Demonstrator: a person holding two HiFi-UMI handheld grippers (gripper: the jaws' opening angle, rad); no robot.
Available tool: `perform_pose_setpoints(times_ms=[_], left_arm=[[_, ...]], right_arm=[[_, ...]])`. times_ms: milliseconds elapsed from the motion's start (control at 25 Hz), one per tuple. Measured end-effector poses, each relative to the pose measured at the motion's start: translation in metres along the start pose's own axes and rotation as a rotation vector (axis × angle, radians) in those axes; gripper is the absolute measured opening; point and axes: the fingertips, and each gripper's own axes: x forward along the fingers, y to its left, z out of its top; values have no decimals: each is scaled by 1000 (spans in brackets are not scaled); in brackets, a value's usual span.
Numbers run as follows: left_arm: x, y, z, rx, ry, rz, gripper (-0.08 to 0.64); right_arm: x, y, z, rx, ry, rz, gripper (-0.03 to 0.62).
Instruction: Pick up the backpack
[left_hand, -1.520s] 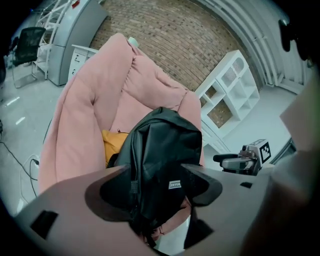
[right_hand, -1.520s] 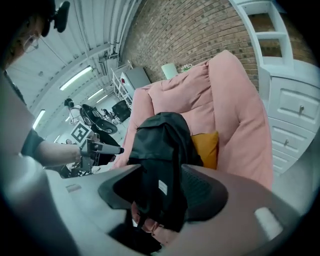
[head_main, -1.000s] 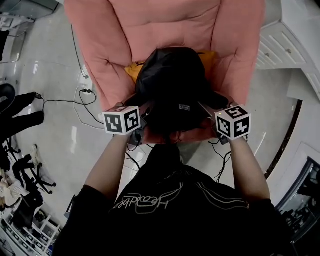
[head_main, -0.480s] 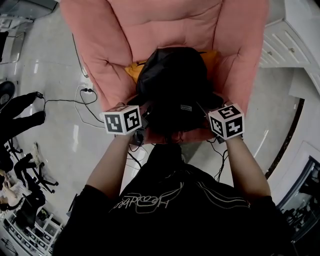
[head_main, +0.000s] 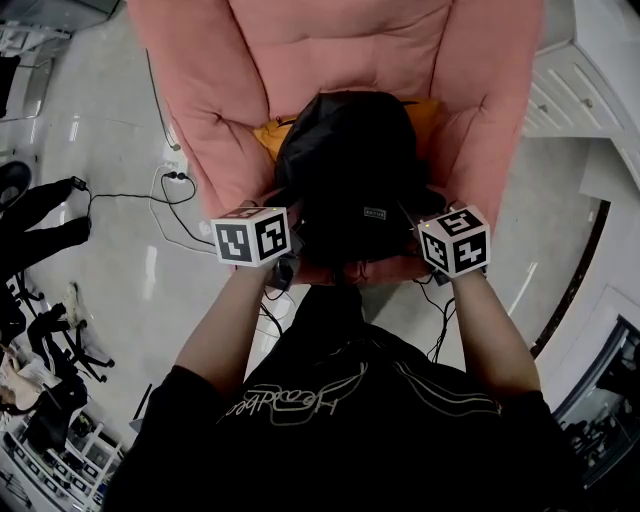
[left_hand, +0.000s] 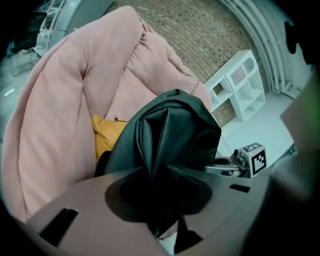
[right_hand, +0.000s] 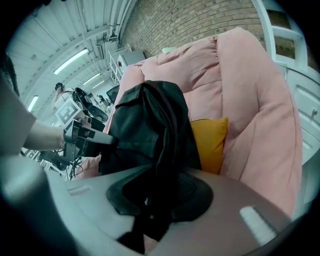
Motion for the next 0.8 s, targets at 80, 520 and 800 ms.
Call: perform_pose_setpoints(times_ms=[80, 520, 800], left_arm=[[-1, 0, -2, 2, -5, 2, 91], [-15, -17, -15, 12, -30, 8, 67], [-35, -27, -27, 18, -67, 22, 60]], right_arm=[[0, 3, -1, 9, -5, 3, 89], [-19, 15, -8, 68, -71, 2, 57], [-35, 33, -15, 74, -104, -2, 55]])
